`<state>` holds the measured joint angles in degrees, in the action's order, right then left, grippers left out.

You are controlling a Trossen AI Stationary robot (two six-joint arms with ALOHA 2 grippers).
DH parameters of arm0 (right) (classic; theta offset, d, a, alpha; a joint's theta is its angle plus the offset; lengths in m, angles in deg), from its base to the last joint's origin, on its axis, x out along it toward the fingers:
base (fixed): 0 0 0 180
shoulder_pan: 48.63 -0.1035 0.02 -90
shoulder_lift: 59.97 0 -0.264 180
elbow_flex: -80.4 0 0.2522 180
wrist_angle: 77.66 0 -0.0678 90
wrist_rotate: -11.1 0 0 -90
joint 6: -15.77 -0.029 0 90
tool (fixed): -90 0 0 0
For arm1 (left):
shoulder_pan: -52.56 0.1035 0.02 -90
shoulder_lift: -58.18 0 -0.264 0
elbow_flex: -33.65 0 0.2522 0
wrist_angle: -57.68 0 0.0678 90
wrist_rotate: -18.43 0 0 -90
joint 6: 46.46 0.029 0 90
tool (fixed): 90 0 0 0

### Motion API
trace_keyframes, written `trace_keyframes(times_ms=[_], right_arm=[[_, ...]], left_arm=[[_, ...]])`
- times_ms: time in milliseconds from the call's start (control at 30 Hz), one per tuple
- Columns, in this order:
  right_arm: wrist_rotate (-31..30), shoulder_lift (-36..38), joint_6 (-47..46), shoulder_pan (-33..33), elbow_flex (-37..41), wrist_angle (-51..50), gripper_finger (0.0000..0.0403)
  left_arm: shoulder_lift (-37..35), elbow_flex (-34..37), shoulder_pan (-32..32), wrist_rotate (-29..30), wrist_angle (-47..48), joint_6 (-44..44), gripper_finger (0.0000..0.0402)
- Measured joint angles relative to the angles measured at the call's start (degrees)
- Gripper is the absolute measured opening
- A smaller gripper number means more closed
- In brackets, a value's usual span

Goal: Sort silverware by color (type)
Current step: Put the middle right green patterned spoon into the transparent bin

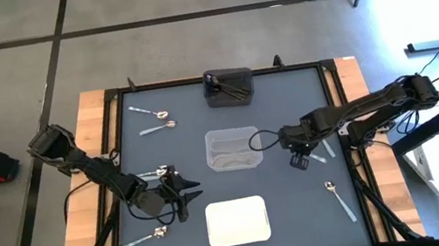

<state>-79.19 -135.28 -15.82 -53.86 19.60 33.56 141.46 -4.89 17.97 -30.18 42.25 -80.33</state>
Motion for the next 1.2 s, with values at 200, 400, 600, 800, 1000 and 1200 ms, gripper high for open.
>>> trace_keyframes(times_ms=[200,400,600,800,1000,1200], right_arm=[[-5.05,0.20,5.46,0.00,-9.33,-1.31,0.0001],[-7.63,0.19,16.03,0.02,-12.66,13.68,0.0002],[-7.69,-2.19,25.50,0.02,-12.33,33.22,0.0002],[-5.39,-8.71,30.75,0.84,-12.31,46.60,0.0002],[-2.04,-15.78,30.77,3.61,-12.31,48.39,0.0002],[-1.64,-19.95,30.55,5.59,-12.23,46.87,0.0003]], left_arm=[[0.00,0.00,0.04,0.02,0.00,0.02,0.0126],[0.00,0.00,0.07,0.02,0.00,0.02,0.0126],[0.00,0.00,0.09,0.19,0.00,0.02,0.0126],[0.00,0.02,0.09,0.91,-0.29,0.02,0.0126],[-0.02,0.02,0.09,0.91,-0.26,0.02,0.0126],[-0.02,0.02,0.07,0.93,-0.31,0.04,0.0126]])
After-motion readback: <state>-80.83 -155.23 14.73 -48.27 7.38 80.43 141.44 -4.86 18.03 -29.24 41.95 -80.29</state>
